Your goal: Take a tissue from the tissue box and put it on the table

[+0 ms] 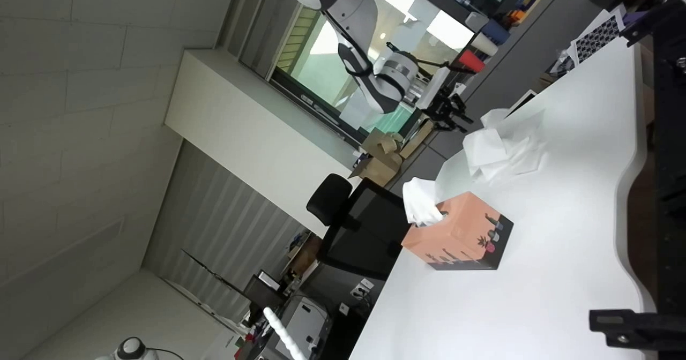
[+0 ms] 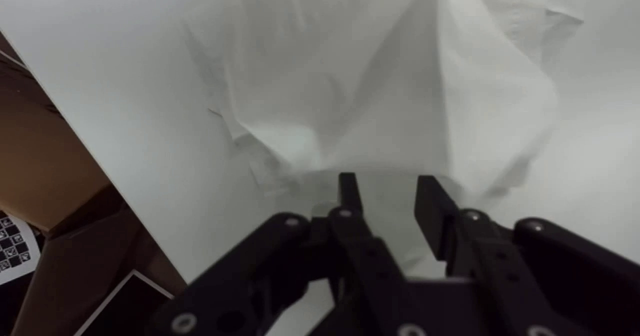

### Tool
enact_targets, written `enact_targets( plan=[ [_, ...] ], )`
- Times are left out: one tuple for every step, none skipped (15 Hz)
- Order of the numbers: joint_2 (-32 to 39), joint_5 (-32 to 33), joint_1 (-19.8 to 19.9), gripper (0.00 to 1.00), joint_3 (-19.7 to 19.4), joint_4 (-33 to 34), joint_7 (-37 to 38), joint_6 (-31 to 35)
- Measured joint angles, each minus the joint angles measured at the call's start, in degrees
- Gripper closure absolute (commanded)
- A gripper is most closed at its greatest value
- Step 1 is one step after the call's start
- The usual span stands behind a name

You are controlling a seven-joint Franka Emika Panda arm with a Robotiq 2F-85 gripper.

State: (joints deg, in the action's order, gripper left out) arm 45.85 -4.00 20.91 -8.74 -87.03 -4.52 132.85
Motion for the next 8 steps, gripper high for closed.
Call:
enact_targets(
  plan=[
    [-2.2,-0.5,-0.3,0.27,0.4,-0.5,-0.2,-0.8],
    [-4.9,-0.6,-0.6,0.2,0.9,-1.3,-0.4,-1.9],
    [-7.6,-0.7,-1.0,0.12,1.2,-2.2,-0.7,-3.1],
    [-10.4,-0.7,-1.4,0.07,1.5,-3.4,-1.0,-4.6],
    [-13.0,-0.7,-1.9,0.26,1.6,-4.6,-1.3,-6.2],
    [-15.6,-0.7,-2.5,0.18,1.7,-5.8,-1.5,-8.2],
    [-17.7,-0.7,-2.8,0.11,1.7,-6.9,-1.6,-9.6],
    [-19.1,-0.7,-3.1,0.07,1.7,-7.8,-1.6,-10.3]
  ],
)
